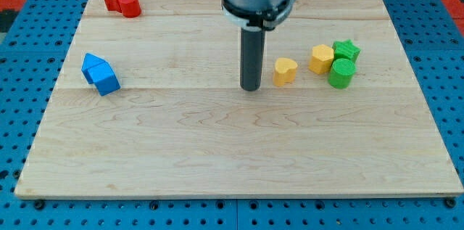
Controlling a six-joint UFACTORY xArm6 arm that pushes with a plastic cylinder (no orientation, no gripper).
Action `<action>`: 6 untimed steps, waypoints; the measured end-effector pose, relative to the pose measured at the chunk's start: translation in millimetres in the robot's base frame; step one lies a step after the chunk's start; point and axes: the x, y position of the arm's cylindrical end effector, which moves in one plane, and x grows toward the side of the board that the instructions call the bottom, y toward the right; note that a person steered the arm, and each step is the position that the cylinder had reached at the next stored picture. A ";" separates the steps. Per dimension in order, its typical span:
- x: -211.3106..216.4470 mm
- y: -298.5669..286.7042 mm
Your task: Push the yellow heart into the yellow hexagon
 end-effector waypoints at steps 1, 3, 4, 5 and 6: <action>-0.3 46.7; 5.2 120.1; 6.3 72.4; 6.3 28.2; 6.3 -13.2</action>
